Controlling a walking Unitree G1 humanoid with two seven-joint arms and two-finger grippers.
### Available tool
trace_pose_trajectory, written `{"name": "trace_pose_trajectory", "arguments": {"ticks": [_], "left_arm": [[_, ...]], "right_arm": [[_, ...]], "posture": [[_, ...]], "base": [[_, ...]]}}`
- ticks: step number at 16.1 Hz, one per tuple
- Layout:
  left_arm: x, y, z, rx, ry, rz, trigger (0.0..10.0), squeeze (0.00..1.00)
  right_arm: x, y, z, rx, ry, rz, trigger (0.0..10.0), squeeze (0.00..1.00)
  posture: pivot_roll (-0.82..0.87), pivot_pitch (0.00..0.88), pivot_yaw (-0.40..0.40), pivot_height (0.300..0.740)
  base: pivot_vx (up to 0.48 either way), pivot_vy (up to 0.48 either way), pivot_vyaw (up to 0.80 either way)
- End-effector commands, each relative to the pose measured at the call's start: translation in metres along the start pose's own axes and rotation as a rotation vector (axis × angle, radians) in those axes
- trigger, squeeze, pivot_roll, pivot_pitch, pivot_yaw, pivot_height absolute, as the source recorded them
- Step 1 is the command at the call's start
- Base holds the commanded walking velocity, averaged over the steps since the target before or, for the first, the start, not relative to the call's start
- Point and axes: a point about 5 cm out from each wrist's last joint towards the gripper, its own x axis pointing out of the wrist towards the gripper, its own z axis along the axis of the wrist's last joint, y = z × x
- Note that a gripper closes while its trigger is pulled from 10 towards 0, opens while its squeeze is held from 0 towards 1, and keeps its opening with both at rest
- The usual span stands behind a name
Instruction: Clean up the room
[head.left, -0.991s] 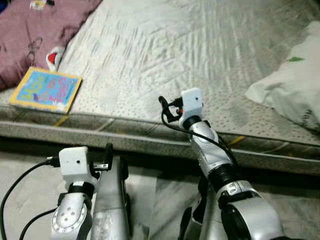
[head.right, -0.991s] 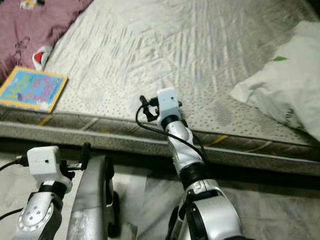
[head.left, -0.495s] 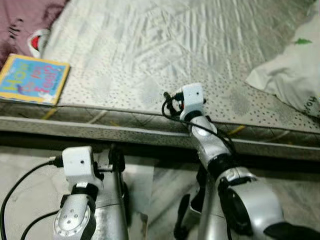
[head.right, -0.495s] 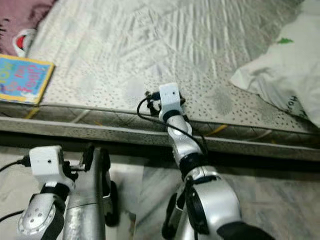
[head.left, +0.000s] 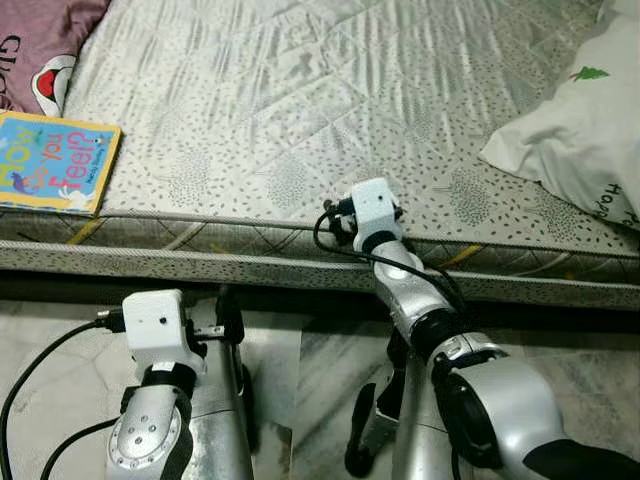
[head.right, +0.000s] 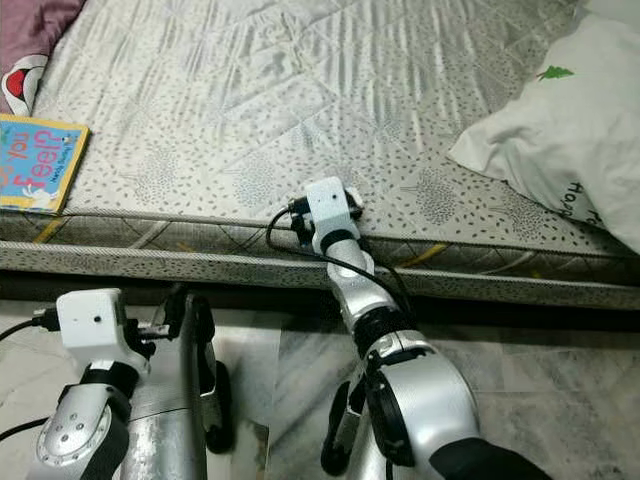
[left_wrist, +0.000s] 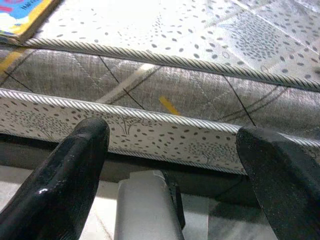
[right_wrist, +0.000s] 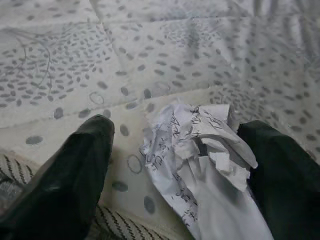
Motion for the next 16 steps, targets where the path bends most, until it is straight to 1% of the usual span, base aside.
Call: {"name": "trace_pose_trajectory", "arguments": {"ticks": [1,5,8,12,16], "left_arm": [[-0.001,0.001,-0.005,0.005,0.027,0.005,10.0,0.00],[0.008,0.001,-0.001,0.006,0.007,0.004,10.0,0.00],[0.010,0.003,0.000,0.002,-0.007,0.014,10.0,0.00],[0.019,0.001,0.002,-0.004,-0.027,0.011,10.0,0.00],[0.023,0.002,0.002,-0.003,-0.037,0.012,10.0,0.00]], "right_arm": [[-0.004,0.001,-0.012,0.006,0.051,0.010,0.0,0.00],[-0.002,0.003,-0.010,0.008,0.051,0.019,0.0,0.00],[0.000,0.007,-0.005,0.014,0.038,0.040,0.0,0.00],[0.002,0.007,0.000,0.008,0.026,0.049,0.0,0.00],[-0.001,0.008,-0.007,-0.003,0.042,0.077,0.0,0.00]], "posture": [[0.26,0.273,-0.079,0.519],[0.26,0.247,-0.084,0.519],[0.26,0.223,-0.089,0.519],[0.26,0.190,-0.088,0.519],[0.26,0.173,-0.096,0.519]], "base": [[0.000,0.000,0.00],[0.000,0.000,0.00],[0.000,0.000,0.00],[0.000,0.000,0.00],[0.000,0.000,0.00]]}}
